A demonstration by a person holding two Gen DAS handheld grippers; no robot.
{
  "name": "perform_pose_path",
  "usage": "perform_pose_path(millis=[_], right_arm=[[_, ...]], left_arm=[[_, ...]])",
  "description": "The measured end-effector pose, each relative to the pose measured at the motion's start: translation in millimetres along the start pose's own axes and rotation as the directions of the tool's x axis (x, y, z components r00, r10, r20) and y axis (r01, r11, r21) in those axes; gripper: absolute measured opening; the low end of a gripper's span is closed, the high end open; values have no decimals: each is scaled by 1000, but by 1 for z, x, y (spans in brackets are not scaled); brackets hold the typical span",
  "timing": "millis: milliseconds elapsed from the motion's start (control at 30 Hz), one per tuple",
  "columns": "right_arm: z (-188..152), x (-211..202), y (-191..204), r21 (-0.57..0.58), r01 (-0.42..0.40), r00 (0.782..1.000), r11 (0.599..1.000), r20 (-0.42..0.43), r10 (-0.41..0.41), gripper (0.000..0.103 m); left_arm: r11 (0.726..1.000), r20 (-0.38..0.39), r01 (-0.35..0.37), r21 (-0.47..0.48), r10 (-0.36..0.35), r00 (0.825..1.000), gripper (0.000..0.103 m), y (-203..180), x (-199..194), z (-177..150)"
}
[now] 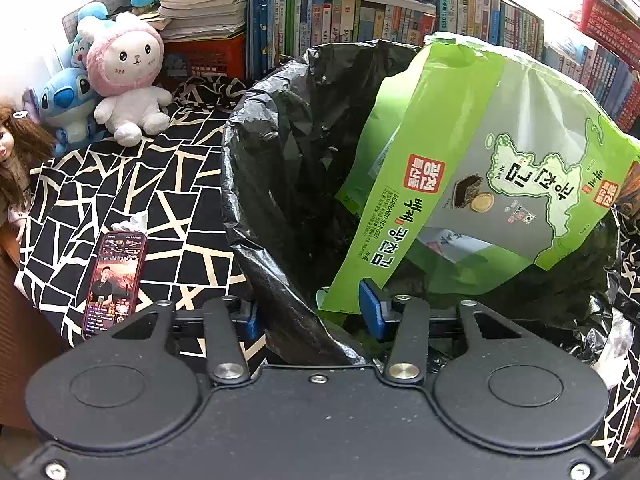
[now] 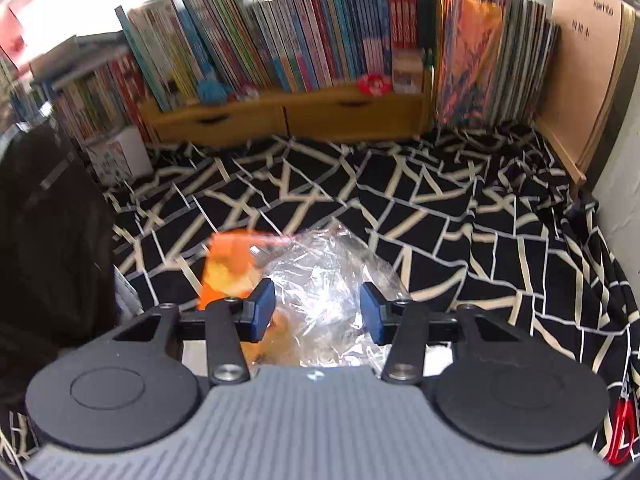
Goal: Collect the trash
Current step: 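Lower the right tool to the clear plastic wrap and close on it, then carry the plastic wrap with the right tool into the bin and release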
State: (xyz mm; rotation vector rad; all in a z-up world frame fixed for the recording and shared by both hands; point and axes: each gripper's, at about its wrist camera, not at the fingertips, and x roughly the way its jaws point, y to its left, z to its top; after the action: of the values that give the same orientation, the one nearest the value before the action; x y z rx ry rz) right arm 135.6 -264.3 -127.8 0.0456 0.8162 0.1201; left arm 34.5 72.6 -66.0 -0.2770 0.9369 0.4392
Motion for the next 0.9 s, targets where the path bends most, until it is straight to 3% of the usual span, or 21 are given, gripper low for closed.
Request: perform_pose_path(millis=[400, 533, 633, 767, 900], right_arm=[[24, -38, 17, 18, -120, 989, 993, 85, 118, 47], [33, -52, 20, 32, -161, 982, 986, 110, 156, 47], [42, -64, 21, 65, -200, 972, 978, 142, 190, 47], [61, -88, 25, 105, -293, 940, 950, 213, 266, 47], [82, -122, 39, 60, -418, 876, 907, 293, 384, 47]], left_arm=[[1000, -8, -2, -22, 1, 1000, 40, 2, 4, 2], [999, -4, -15, -37, 15, 1000, 32, 3, 4, 1], [999, -6, -17, -43, 17, 1000, 31, 5, 5, 2], [999, -6, -18, -42, 18, 1000, 31, 6, 6, 2], [999, -5, -17, -42, 17, 1000, 31, 6, 6, 2]])
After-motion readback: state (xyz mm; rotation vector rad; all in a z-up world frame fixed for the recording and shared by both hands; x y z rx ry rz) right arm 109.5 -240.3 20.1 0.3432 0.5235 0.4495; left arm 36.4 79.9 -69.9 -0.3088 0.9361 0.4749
